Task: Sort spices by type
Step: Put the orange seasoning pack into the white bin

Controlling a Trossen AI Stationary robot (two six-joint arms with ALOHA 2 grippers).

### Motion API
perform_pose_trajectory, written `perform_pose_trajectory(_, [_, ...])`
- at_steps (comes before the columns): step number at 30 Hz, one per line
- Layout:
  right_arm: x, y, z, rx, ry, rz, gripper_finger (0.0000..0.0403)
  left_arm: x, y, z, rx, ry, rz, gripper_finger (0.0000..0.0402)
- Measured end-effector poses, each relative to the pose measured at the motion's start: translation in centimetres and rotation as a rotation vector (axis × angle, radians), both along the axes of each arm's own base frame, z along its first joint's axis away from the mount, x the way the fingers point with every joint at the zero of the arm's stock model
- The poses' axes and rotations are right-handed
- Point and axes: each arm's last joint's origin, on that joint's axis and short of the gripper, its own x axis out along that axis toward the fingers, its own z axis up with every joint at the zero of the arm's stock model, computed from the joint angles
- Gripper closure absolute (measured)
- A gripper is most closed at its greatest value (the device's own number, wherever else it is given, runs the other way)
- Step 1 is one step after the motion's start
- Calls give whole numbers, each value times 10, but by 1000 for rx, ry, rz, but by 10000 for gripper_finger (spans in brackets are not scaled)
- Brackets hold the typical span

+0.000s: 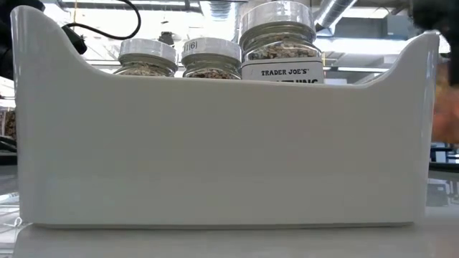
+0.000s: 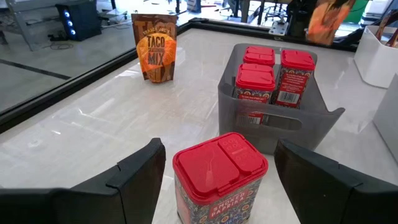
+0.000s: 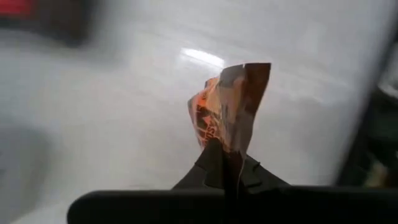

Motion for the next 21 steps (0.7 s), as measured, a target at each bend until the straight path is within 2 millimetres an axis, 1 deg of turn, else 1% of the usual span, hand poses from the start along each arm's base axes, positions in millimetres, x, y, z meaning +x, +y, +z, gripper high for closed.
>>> perform_pose_trajectory(3, [8,7,23,-21,-103,97,390,0,0,0,0,0,0,112])
perform_pose_trajectory(6, [21,17,43,-39,-149,203,390,0,0,0,0,0,0,112])
perform_pose_trajectory(8, [31,26,54,-57,-165,289,390,0,0,0,0,0,-1,112])
perform_pose_trajectory(13, [56,56,83,-101,-186,507,389,0,0,0,0,0,0,112])
perform_pose_trajectory(17, [65,83,95,-129,-185,674,388,0,0,0,0,0,0,112])
perform_pose_trajectory(19, [63,98,94,-115,-166,739,388,0,0,0,0,0,0,112])
perform_pose_trajectory(21, [57,110,89,-101,-112,794,388,0,0,0,0,0,0,112])
